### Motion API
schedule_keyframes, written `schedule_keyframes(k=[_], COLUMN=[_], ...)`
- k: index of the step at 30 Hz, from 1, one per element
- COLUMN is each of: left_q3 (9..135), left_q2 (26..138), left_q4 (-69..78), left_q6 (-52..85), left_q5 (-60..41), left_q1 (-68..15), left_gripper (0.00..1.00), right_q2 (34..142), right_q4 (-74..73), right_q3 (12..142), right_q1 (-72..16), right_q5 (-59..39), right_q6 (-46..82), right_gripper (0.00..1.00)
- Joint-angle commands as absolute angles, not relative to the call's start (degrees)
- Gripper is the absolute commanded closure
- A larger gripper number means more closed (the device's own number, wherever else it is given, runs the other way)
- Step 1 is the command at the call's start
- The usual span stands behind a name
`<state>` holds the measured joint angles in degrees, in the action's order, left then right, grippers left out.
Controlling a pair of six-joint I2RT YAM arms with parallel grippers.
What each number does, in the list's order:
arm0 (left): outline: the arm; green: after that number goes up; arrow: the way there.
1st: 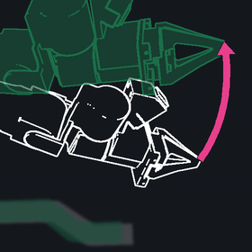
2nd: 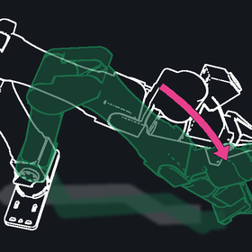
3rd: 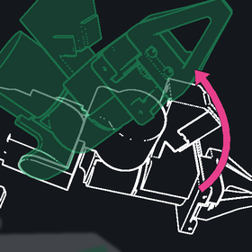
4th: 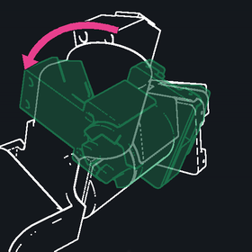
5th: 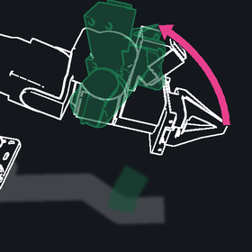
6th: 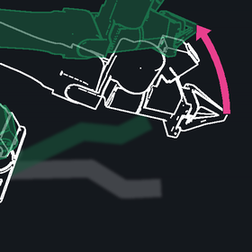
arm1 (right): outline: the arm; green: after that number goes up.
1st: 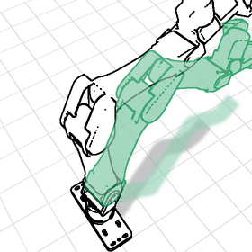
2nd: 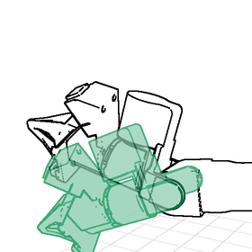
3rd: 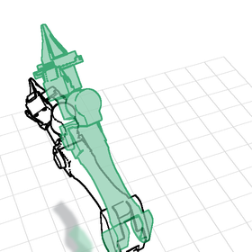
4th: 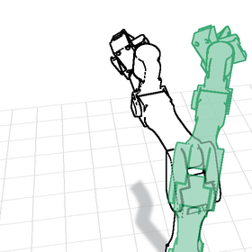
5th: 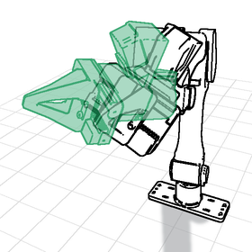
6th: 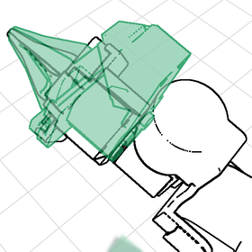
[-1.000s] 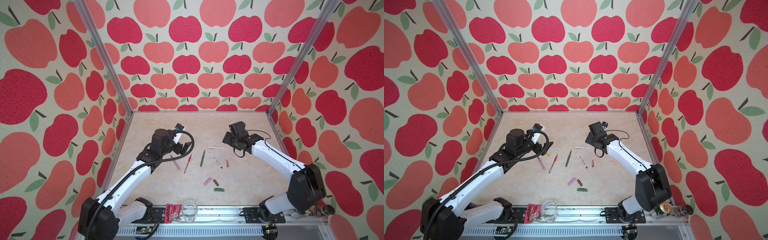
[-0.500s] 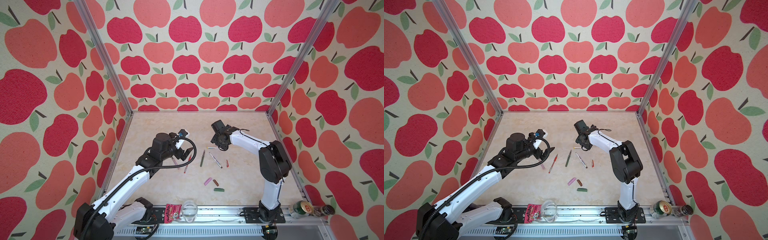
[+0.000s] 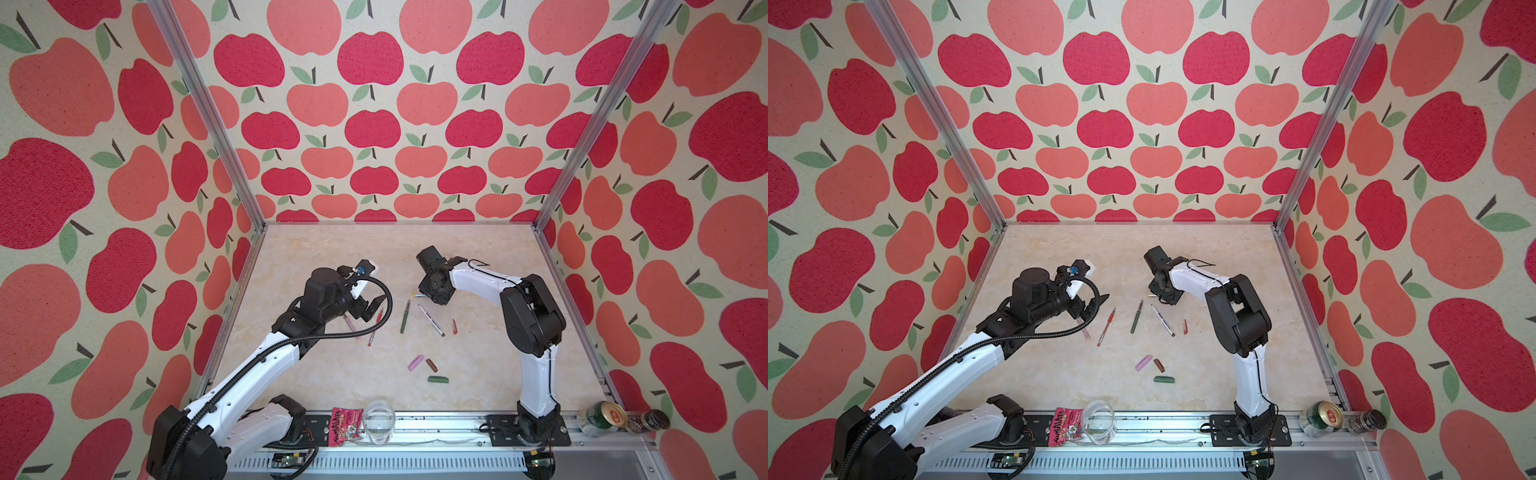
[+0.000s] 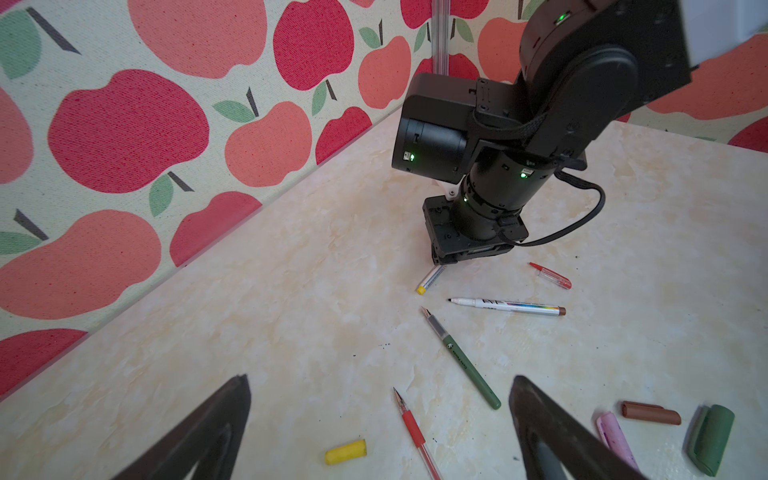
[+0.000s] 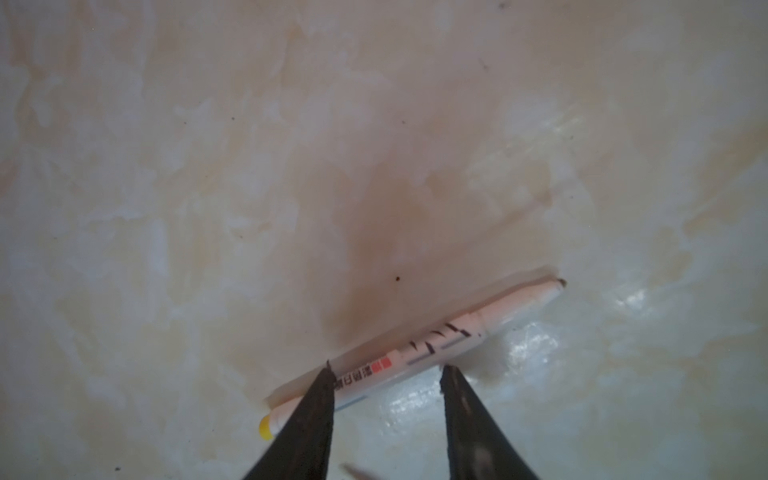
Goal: Insert the pens into the pen caps
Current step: 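Grasp the white marker with the right gripper while the left arm moves inward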
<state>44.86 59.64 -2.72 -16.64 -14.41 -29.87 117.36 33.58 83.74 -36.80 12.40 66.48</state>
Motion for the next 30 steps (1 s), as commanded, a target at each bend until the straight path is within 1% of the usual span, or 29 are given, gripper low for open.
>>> schedule_keyframes(k=[1, 8, 11, 13, 15, 21, 25, 27, 30], left_q3=[44.2, 44.1, 43.7, 43.5, 43.4, 43.4, 43.0, 43.2, 43.5], left_q2=[58.3, 57.3, 56.7, 56.5, 56.4, 56.8, 57.1, 57.6, 58.1], left_q4=[-1.3, -1.5, -1.2, -1.0, -0.8, -1.0, -0.2, -0.3, -0.3], left_q6=[-17.6, -17.9, -18.3, -18.3, -18.2, -18.4, -18.0, -17.3, -16.6], left_q5=[-13.6, -13.1, -12.7, -12.4, -12.3, -12.3, -12.4, -12.4, -12.8], left_q1=[-29.9, -30.0, -30.1, -30.1, -30.1, -30.5, -30.5, -30.5, -30.5], left_gripper=[0.01, 0.01, 0.01, 0.01, 0.01, 0.01, 0.01, 0.01, 0.01], right_q2=[119.6, 123.9, 125.0, 125.3, 125.6, 126.5, 126.7, 126.3, 125.2], right_q4=[36.5, 38.9, 39.6, 39.5, 39.0, 37.4, 36.0, 34.5, 31.1], right_q3=[85.8, 88.1, 88.6, 88.5, 88.6, 89.1, 88.9, 88.4, 87.2], right_q1=[-37.2, -38.1, -38.6, -38.7, -38.7, -38.2, -37.6, -37.3, -36.9], right_q5=[13.6, 14.7, 15.5, 15.5, 15.6, 14.8, 14.2, 13.7, 12.2], right_q6=[65.6, 62.5, 61.1, 60.8, 60.6, 59.8, 58.6, 57.7, 56.3], right_gripper=[0.61, 0.67, 0.72, 0.74, 0.78, 0.81, 0.87, 0.91, 0.93])
